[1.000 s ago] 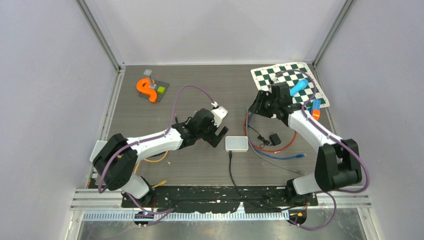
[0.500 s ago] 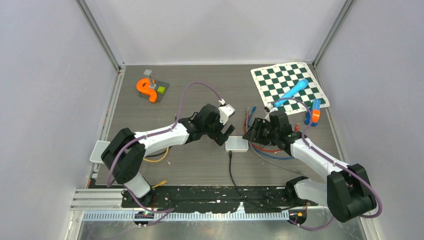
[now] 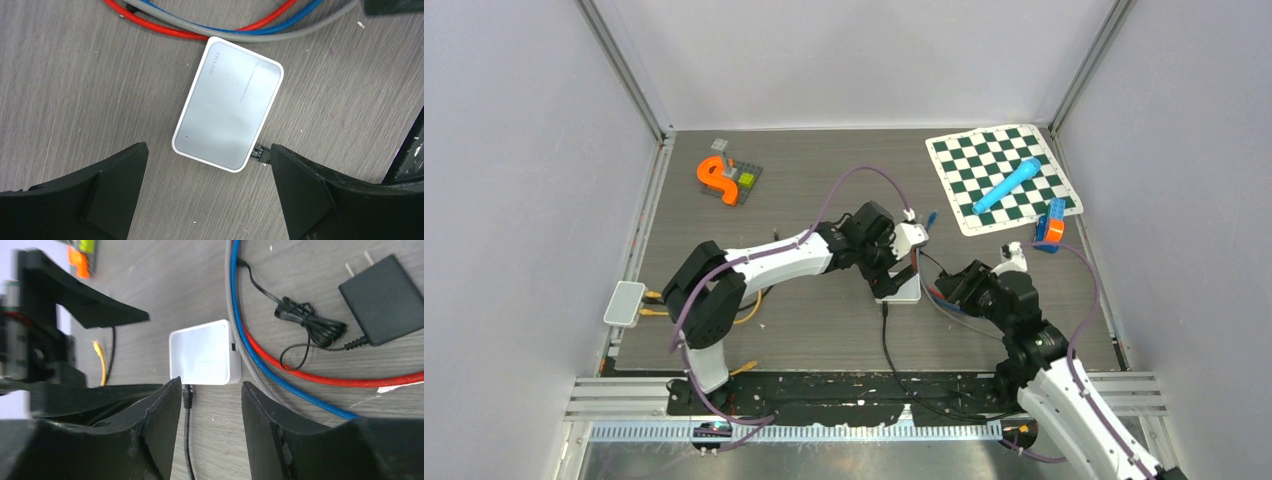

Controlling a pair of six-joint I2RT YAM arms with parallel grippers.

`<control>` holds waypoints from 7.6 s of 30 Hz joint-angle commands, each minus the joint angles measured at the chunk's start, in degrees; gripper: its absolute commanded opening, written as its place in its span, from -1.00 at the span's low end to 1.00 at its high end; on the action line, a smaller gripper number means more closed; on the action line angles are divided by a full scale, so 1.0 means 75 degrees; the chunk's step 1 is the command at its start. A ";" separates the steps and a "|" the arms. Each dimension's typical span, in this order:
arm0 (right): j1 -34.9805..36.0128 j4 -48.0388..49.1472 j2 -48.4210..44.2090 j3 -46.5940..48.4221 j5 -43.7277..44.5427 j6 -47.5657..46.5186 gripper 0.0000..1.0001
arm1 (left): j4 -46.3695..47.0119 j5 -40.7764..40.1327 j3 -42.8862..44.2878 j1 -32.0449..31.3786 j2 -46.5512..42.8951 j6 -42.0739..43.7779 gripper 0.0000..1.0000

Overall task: Pull the plug from the switch port
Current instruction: Pull the connector from the switch port.

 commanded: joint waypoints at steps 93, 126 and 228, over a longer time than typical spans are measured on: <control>0.1962 0.6018 0.4676 -0.0698 -0.1106 0.2217 0.10 | -0.1076 -0.0765 0.1850 -0.0090 0.1633 -0.1906 -0.15; 0.2876 0.8205 0.6307 -0.0708 0.0724 0.3255 -0.12 | -0.1225 -0.0329 0.1959 0.0014 0.1748 -0.2411 -0.20; 0.2498 0.8276 0.6441 -0.0357 0.0919 0.3385 -0.50 | -0.0838 0.0332 0.1562 0.0056 0.1539 -0.2652 -0.28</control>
